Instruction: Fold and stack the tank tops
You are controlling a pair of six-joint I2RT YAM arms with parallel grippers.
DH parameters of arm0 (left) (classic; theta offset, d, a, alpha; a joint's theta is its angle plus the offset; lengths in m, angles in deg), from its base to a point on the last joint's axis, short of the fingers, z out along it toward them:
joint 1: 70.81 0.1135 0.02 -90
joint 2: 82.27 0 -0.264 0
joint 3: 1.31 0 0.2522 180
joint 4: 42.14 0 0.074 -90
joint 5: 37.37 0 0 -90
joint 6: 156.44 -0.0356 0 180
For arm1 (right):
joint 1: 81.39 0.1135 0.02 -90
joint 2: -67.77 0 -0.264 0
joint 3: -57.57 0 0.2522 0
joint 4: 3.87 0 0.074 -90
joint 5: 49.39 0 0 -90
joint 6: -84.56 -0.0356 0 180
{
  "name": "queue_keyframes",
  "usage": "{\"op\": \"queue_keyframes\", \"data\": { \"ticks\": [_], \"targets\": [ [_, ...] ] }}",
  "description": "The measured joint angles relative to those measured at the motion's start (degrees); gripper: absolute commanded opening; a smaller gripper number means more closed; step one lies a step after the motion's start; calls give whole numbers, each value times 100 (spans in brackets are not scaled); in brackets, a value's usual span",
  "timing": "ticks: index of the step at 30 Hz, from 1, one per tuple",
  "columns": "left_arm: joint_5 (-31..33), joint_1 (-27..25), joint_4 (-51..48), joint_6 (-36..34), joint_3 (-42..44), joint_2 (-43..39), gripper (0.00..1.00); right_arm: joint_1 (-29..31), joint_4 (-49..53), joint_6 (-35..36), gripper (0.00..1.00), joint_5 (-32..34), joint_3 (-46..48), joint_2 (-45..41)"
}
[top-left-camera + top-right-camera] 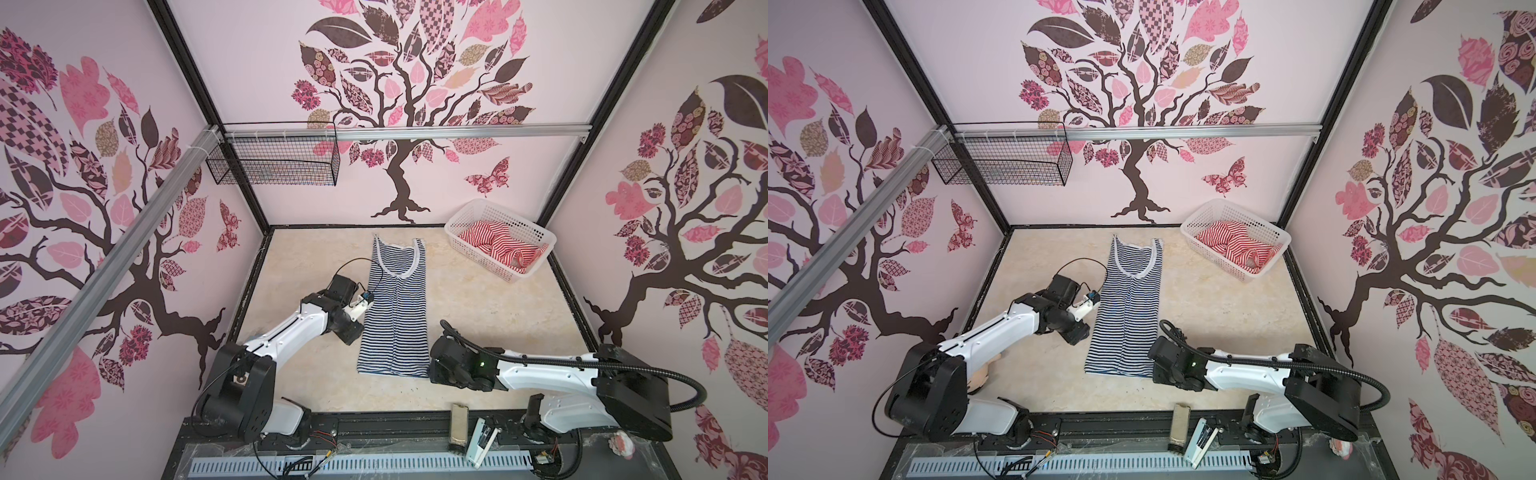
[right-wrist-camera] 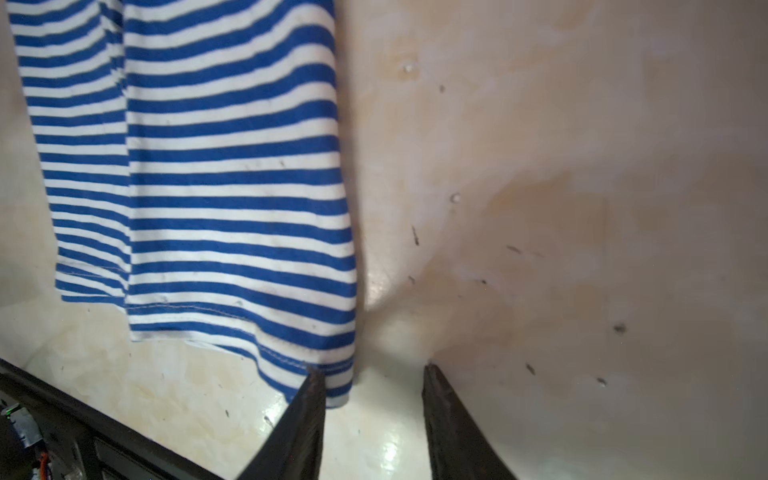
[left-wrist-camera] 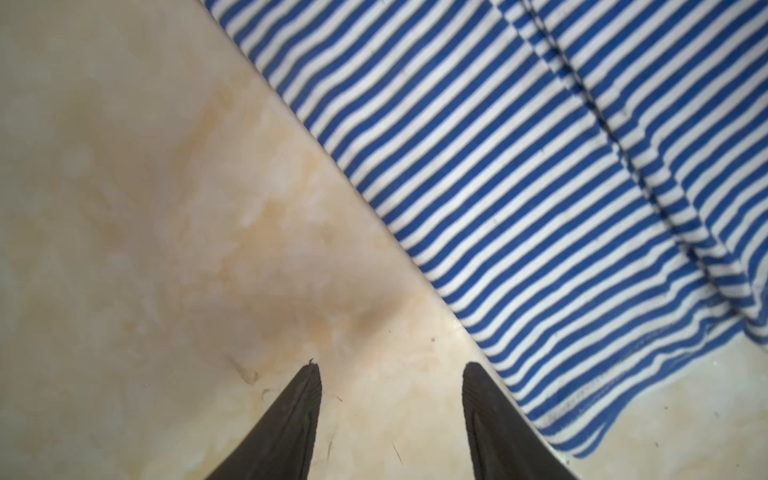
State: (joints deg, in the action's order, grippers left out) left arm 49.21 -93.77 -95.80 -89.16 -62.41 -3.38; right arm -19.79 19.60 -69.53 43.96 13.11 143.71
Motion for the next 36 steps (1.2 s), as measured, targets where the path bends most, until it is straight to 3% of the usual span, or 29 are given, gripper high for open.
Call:
{"op": "queue_keyframes", "data": {
  "ticks": [9,21,29,36],
  "targets": [
    [-131,-2,262,-7,649,-999,59,0,-369,-516,43,-175,129,0],
    [-308,-13,348,-72,846,-1075,59,0,-765,-815,40,-363,129,184],
    [-389,-35,267,-361,879,-1078,55,-2,-730,-811,28,-358,127,221],
    [-610,-72,42,-566,890,-1174,54,-9,-595,-761,8,-323,133,219]
  ]
}}
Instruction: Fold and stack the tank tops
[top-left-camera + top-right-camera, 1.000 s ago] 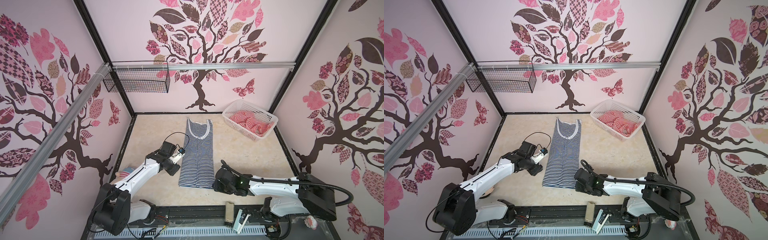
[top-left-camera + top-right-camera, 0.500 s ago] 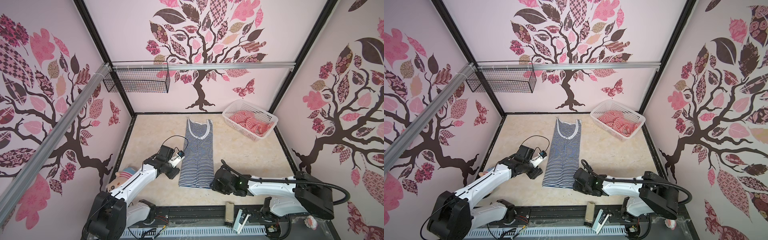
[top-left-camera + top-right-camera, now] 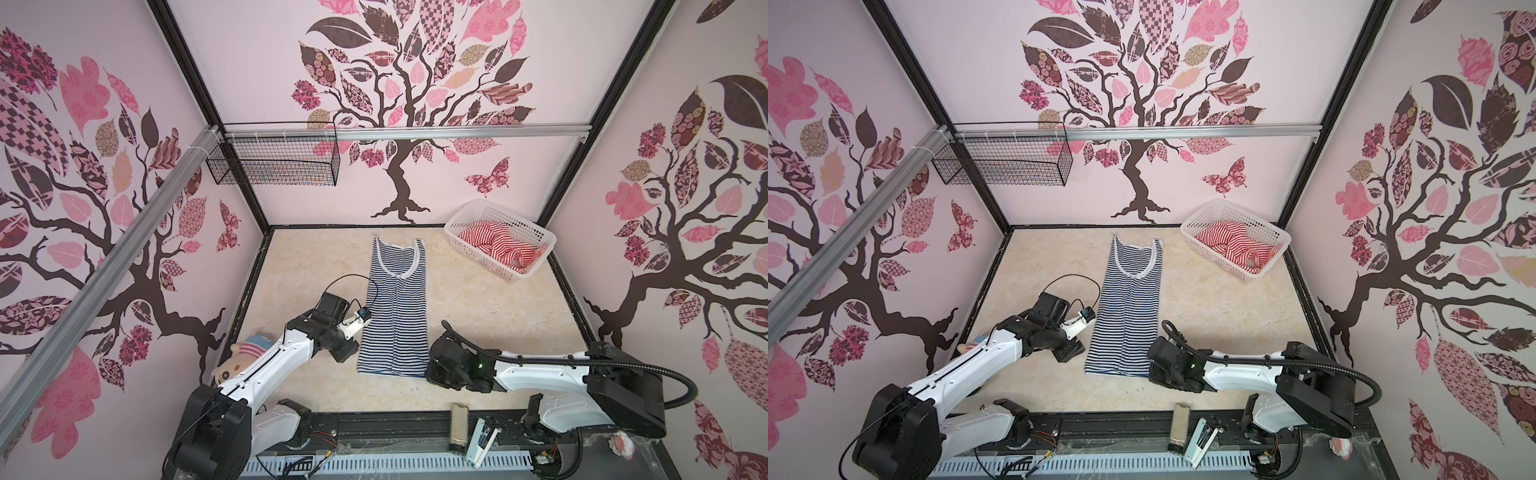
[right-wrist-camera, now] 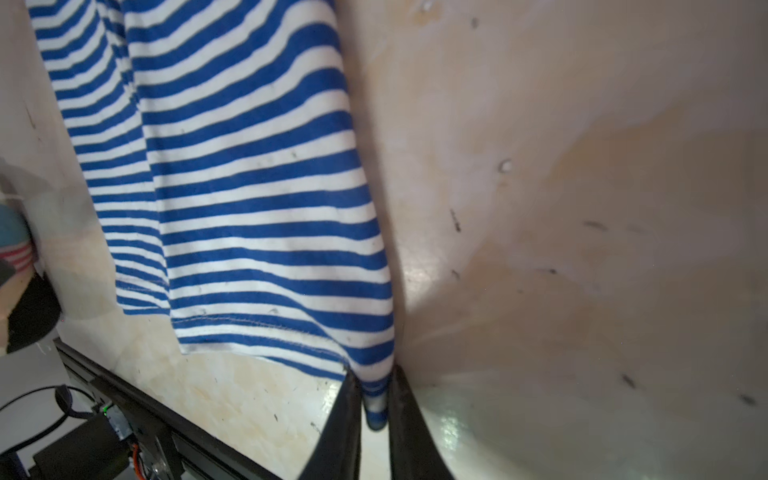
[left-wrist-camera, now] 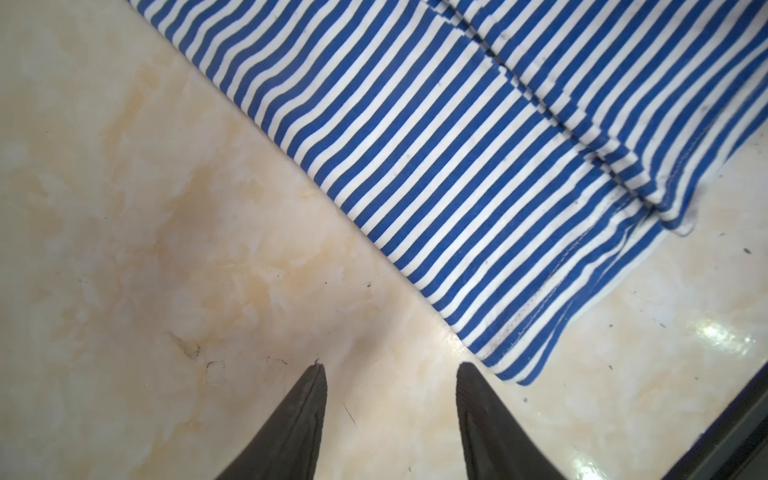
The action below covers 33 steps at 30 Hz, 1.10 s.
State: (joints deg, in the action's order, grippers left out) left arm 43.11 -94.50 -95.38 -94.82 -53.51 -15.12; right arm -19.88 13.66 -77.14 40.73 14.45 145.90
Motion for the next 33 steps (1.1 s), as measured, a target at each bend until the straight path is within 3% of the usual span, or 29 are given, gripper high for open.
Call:
{"op": "queue_keyframes", "data": {
  "ticks": [3,11,18,30,33],
  "targets": [
    [-24,-214,-94,-87,13,-4,54,0,9,44,0,13,7,-7],
    [636,-1635,-22,-201,566,-114,57,0,61,236,0,31,7,-61],
    [1062,-1873,149,-214,636,-68,56,0,356,422,0,155,7,-619],
    [1425,-2736,393,-337,636,225,40,0,555,470,0,234,7,-743],
    [1486,-2736,400,-369,636,361,26,0,638,470,0,284,7,-841]
  ]
}}
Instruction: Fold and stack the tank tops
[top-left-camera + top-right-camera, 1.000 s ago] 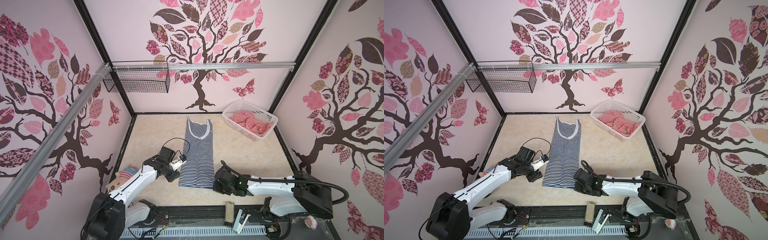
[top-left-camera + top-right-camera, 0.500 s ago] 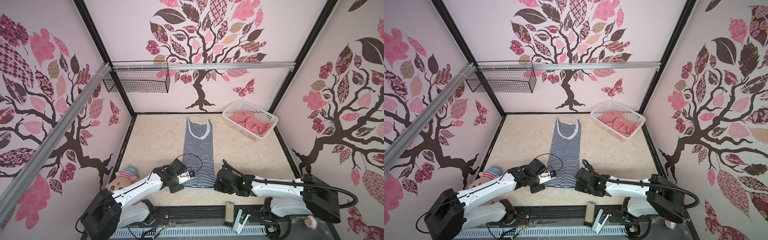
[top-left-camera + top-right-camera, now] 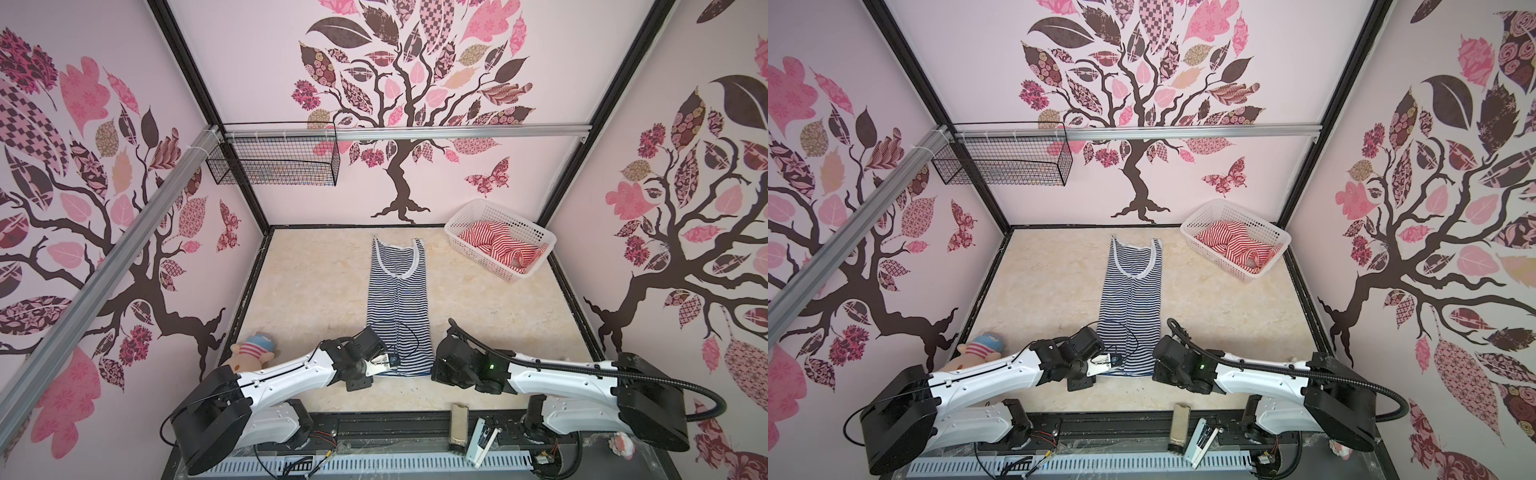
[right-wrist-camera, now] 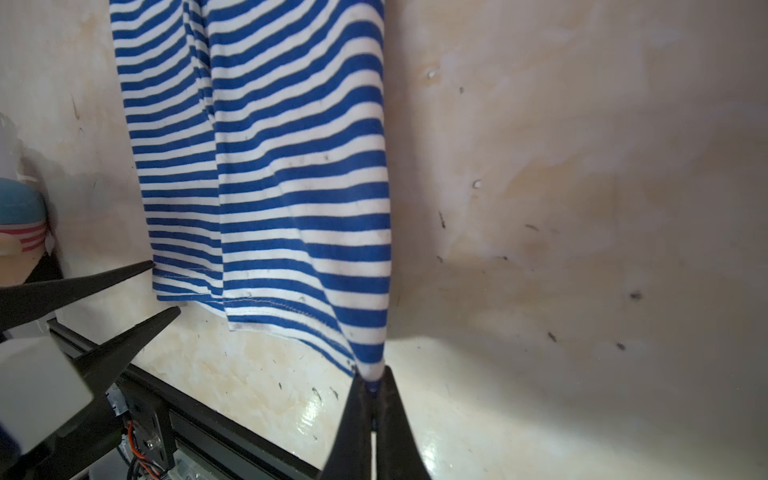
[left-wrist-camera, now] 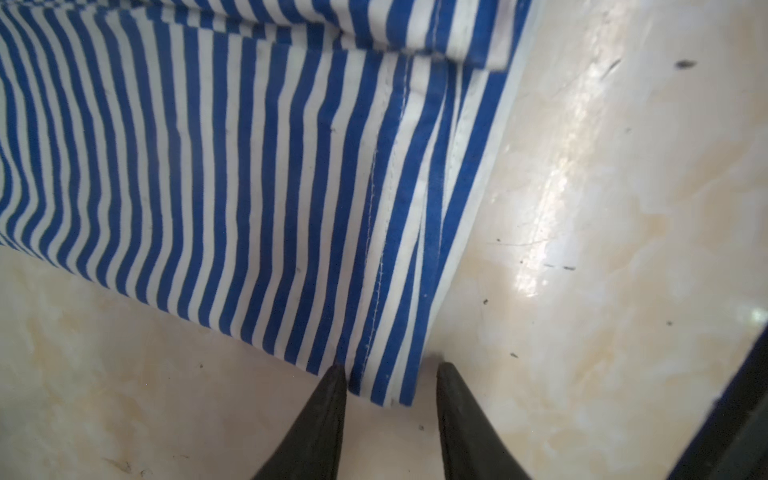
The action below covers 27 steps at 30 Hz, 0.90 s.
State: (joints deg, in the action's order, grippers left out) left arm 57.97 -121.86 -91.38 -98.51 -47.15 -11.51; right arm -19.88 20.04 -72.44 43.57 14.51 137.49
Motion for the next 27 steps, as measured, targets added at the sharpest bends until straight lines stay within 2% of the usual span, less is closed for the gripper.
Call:
{"op": "queue_keyframes", "data": {
  "ticks": [2,4,10,13,16,20,23,27],
  "targets": [
    [31,0,17,-37,0,59,22,0,44,0,0,28,0,-72],
    [37,0,42,-59,0,114,22,-9,79,0,0,46,0,-129],
    [33,0,118,-70,-92,275,32,-61,151,0,0,85,0,-251],
    [-13,-2,181,-70,-151,363,32,-92,164,2,0,94,0,-275],
    [-85,-4,221,-79,-179,424,22,-129,164,17,0,96,0,-278],
    [-210,-28,219,-103,-269,560,1,-168,164,57,0,98,0,-278],
    [-334,-39,127,-68,-339,586,0,-190,221,127,0,142,0,-299],
    [-844,-74,-352,44,-566,509,0,-199,710,260,0,339,-81,-522]
  ]
}}
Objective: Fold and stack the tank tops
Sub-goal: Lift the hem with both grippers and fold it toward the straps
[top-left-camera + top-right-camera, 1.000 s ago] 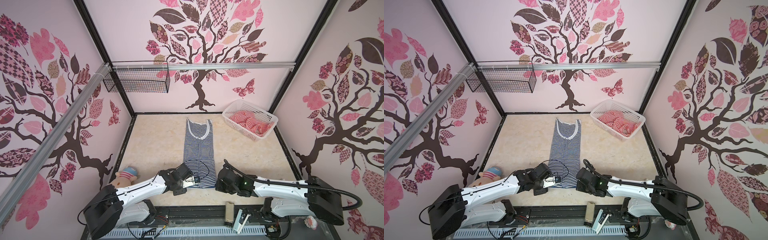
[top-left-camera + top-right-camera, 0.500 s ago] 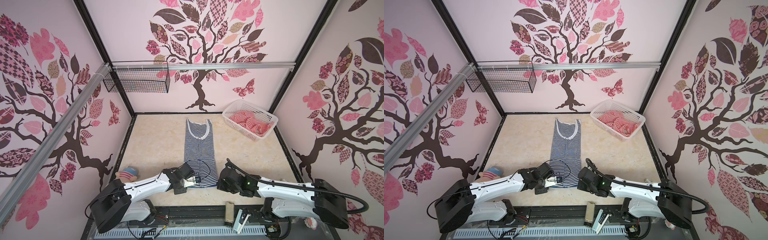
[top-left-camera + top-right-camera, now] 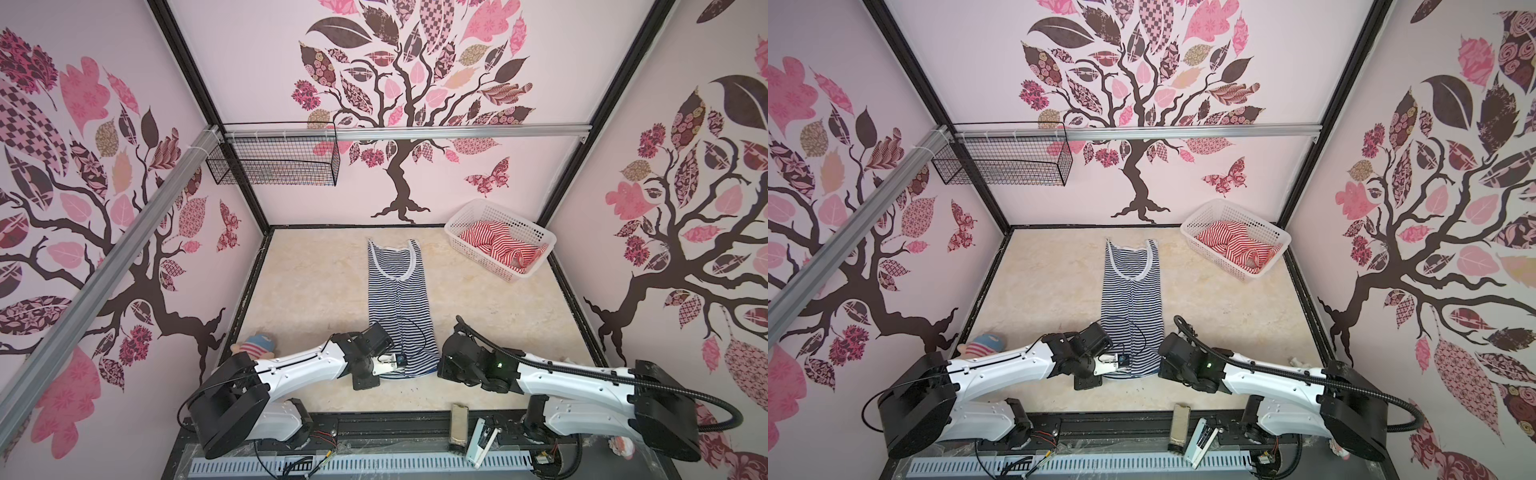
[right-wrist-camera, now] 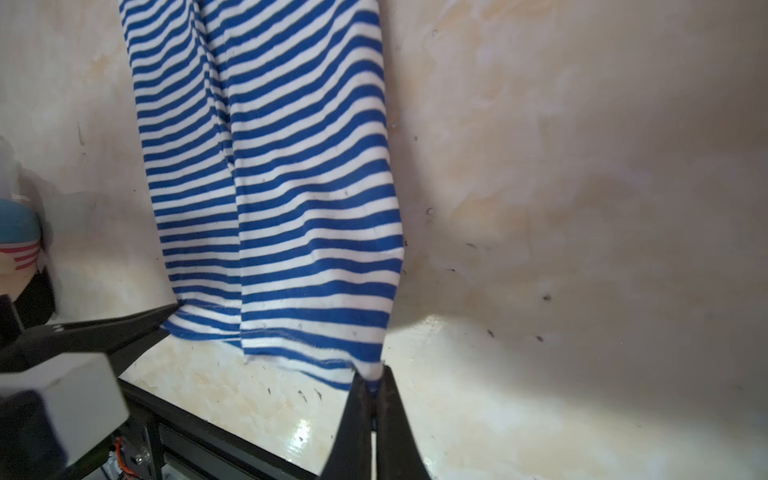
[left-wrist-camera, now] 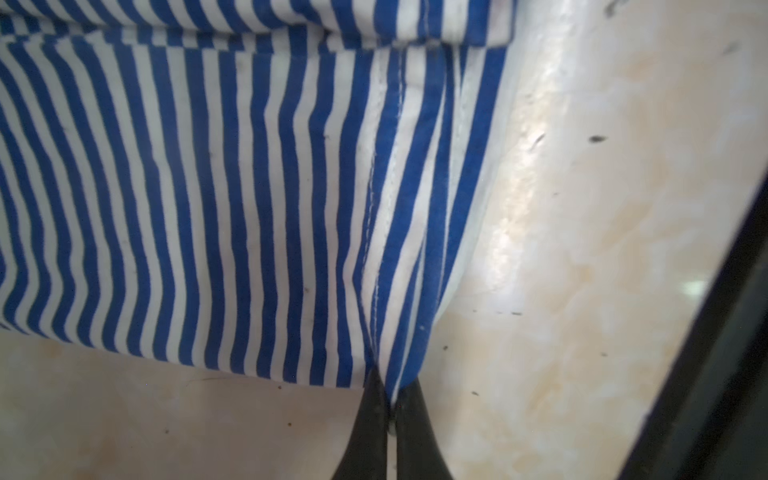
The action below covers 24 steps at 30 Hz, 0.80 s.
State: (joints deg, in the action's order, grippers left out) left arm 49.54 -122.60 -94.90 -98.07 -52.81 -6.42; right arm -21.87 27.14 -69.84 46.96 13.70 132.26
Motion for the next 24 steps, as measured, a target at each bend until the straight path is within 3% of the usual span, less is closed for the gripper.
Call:
{"op": "queue_keyframes", "data": {
  "ticks": [13,20,24],
  "targets": [
    [-1849,-44,-1491,256,-1200,-752,0,-4,1569,289,0,387,-605,-2037],
    [-1882,7,-1685,385,-1685,-876,0,-4,1967,557,0,627,-1150,-1969],
    [-1648,282,-1547,468,-1751,-861,0,-142,2037,826,0,743,-1578,-1655]
  ]
}}
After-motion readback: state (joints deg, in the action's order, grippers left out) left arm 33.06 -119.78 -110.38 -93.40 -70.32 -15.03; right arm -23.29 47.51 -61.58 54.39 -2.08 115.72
